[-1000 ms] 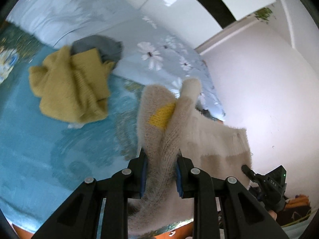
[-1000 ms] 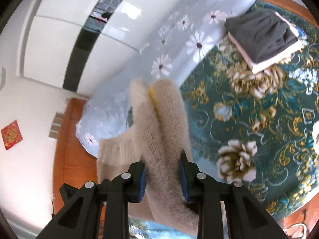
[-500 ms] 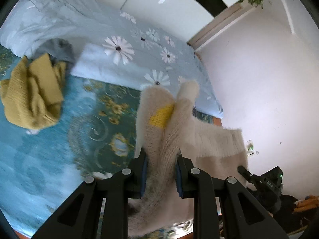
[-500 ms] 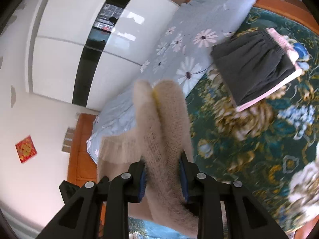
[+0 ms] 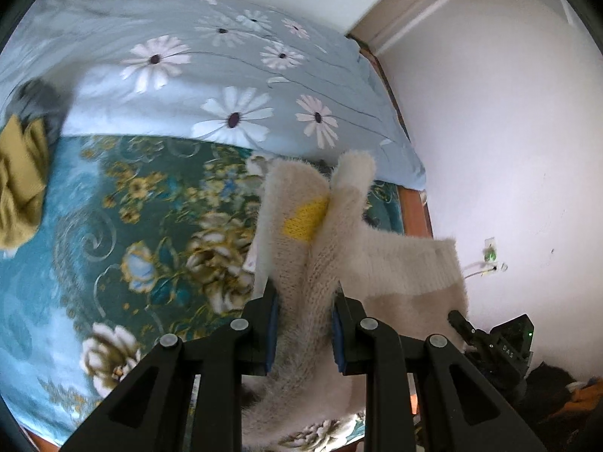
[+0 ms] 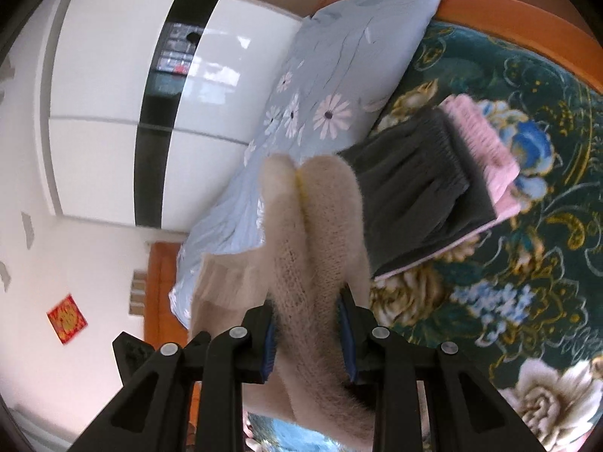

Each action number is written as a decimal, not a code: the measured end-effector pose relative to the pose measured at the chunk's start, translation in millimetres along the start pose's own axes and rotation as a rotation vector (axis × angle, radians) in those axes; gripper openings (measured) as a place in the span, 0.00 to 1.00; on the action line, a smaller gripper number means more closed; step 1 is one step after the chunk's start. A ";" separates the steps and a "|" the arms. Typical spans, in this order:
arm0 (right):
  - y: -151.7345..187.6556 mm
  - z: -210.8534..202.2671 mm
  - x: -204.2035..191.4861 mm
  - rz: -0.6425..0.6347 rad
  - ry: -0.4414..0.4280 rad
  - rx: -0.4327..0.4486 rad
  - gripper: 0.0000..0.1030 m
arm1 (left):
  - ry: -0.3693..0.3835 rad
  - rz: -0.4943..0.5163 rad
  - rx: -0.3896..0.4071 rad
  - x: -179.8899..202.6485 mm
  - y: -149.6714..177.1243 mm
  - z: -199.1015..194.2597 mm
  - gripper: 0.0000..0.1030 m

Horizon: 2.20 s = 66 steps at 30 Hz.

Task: Fold clothes

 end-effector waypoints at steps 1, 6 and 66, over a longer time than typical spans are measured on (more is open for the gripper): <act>-9.3 -1.5 4.2 0.007 -0.003 0.009 0.29 | 0.000 0.014 -0.006 9.0 -5.5 6.8 0.23; -57.2 -3.8 19.3 0.024 -0.001 0.047 0.29 | 0.004 0.068 -0.029 40.8 -37.4 44.8 0.23; -95.8 131.6 71.9 -0.397 0.409 -0.102 0.41 | -0.222 0.166 -0.161 -18.1 -20.0 205.2 0.36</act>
Point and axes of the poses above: each gripper's, at about its wrist camera, not at the fingertips, and z roughly the way its jaws point, x to its right, y to its underside, the point moved 8 cm from there along z, roughly the way its jaws point, and after that the axes turned 7 degrees about x, right-handed, at the moved point
